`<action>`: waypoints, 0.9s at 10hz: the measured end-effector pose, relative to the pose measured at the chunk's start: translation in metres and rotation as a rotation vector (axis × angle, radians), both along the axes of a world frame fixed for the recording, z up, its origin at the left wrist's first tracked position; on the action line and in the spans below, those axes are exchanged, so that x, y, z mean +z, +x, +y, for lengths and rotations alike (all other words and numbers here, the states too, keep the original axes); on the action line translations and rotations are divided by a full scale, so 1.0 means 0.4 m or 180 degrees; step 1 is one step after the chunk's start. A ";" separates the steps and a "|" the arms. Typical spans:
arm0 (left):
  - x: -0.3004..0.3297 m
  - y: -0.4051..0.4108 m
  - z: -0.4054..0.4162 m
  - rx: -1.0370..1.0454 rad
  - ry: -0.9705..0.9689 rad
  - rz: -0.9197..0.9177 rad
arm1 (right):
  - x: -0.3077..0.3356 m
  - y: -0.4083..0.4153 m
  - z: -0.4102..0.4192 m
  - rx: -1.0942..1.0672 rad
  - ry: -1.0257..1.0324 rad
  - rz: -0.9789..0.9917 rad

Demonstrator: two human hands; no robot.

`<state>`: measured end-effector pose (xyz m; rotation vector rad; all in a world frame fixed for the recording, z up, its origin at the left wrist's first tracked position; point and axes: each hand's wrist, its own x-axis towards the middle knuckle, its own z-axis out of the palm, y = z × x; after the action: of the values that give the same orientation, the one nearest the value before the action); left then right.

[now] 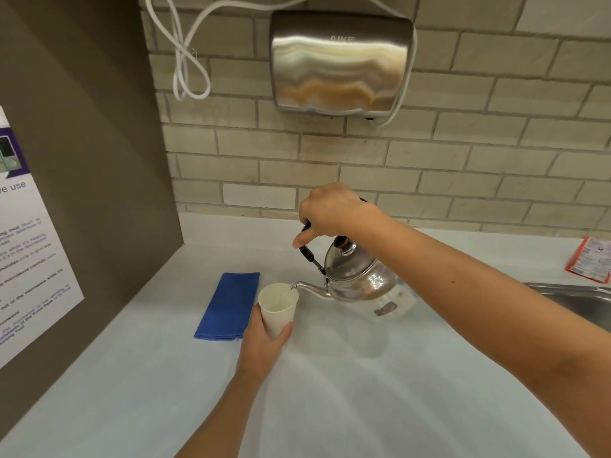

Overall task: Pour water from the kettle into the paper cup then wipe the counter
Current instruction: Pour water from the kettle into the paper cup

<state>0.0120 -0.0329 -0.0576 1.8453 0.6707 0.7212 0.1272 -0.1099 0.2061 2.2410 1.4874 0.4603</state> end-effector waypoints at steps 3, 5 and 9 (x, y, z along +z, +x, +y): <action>0.001 0.002 0.001 0.0003 0.0029 -0.0007 | 0.001 0.004 -0.002 0.0014 0.0008 -0.0014; 0.000 0.001 0.002 -0.0009 0.0003 -0.0047 | -0.001 0.003 -0.002 0.0055 0.0002 -0.0023; -0.008 0.005 0.004 0.0003 -0.0025 -0.0080 | -0.005 -0.001 0.001 0.0077 -0.0006 -0.0033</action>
<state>0.0141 -0.0312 -0.0609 1.8260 0.6572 0.7402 0.1267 -0.1095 0.2041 2.2182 1.5109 0.4770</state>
